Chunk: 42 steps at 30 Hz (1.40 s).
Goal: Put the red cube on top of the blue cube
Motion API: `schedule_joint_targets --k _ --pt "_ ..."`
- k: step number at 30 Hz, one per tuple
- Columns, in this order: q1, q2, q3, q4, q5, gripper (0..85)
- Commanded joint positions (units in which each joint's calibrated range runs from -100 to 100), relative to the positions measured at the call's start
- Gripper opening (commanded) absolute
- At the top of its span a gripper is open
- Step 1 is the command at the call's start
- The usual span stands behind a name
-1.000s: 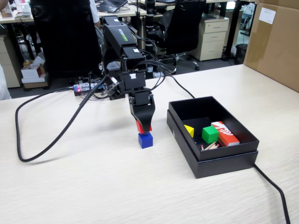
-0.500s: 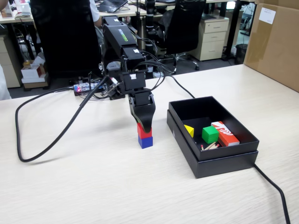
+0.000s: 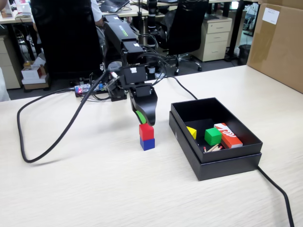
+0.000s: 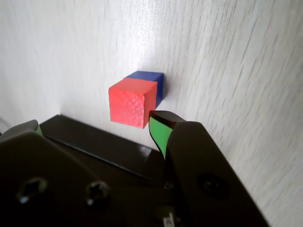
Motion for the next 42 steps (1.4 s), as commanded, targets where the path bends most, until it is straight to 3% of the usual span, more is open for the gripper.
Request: schedule_joint_targets --k 1,16,20,22,26,37,42 --pt "0.1 -8.3 1.9 -1.6 -0.3 46.7" --pt "-1.7 -46.8 -26.6 0.0 -1.0 49.2" --pt "-3.2 -54.3 -37.6 8.7 -2.4 48.4" --pt "-3.5 -58.8 -48.8 18.5 -4.1 47.6" --pt "-3.4 -63.3 -61.6 31.8 -4.2 47.2" --pt "-3.4 -67.9 -80.3 49.6 -3.2 47.2" --pt "-3.3 -67.7 -83.1 50.9 -2.6 47.3"
